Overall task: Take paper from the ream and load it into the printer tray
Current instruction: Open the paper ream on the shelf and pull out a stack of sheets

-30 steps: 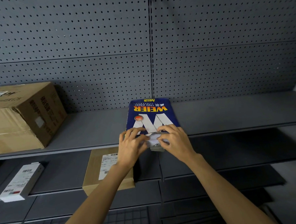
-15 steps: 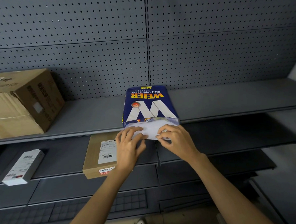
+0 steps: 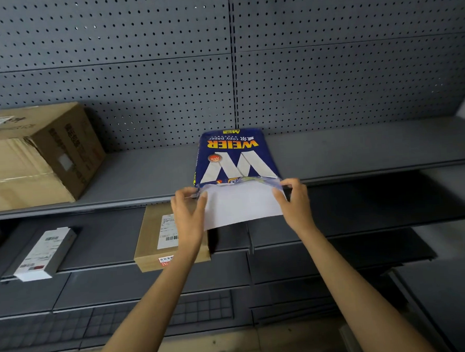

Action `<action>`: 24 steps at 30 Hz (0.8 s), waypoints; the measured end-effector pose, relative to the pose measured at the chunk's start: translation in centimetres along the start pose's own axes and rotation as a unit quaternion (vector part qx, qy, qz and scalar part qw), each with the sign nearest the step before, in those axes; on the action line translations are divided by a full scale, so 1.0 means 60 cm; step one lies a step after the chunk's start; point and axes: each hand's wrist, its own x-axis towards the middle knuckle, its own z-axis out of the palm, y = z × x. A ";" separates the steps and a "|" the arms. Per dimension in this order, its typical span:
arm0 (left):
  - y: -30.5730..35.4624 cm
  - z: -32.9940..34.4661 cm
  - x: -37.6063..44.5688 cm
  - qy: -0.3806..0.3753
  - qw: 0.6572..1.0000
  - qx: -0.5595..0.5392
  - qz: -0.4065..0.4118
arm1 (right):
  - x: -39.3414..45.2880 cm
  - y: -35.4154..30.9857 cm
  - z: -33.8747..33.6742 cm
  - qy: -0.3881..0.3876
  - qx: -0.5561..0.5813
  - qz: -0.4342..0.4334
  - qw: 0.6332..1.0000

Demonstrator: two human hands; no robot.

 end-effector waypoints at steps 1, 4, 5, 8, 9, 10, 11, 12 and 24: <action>0.000 0.001 0.014 0.002 0.998 -0.022 -0.052 | 0.004 -0.001 -0.001 -0.018 0.032 0.034 0.999; -0.008 0.002 0.046 -0.034 0.991 -0.033 -0.125 | 0.012 -0.002 0.000 -0.045 0.083 0.095 0.991; -0.008 0.004 0.052 -0.050 0.988 -0.041 -0.140 | 0.015 -0.004 0.001 -0.048 0.086 0.105 0.990; 0.000 0.014 0.062 -0.081 0.980 -0.042 -0.179 | 0.024 -0.008 0.005 -0.042 0.088 0.123 0.988; 0.000 0.018 0.066 -0.084 0.979 -0.035 -0.184 | 0.028 -0.011 0.006 -0.039 0.087 0.128 0.987; 0.000 0.020 0.070 -0.086 0.978 -0.032 -0.189 | 0.032 -0.014 0.006 -0.039 0.085 0.131 0.987; 0.000 0.022 0.074 -0.086 0.976 -0.036 -0.197 | 0.036 -0.016 0.008 -0.043 0.082 0.132 0.987; 0.000 0.023 0.077 -0.086 0.974 -0.044 -0.206 | 0.039 -0.018 0.011 -0.046 0.078 0.132 0.987; -0.025 0.001 0.054 -0.123 0.979 -0.013 -0.164 | -0.004 -0.024 0.012 -0.094 0.041 0.167 0.981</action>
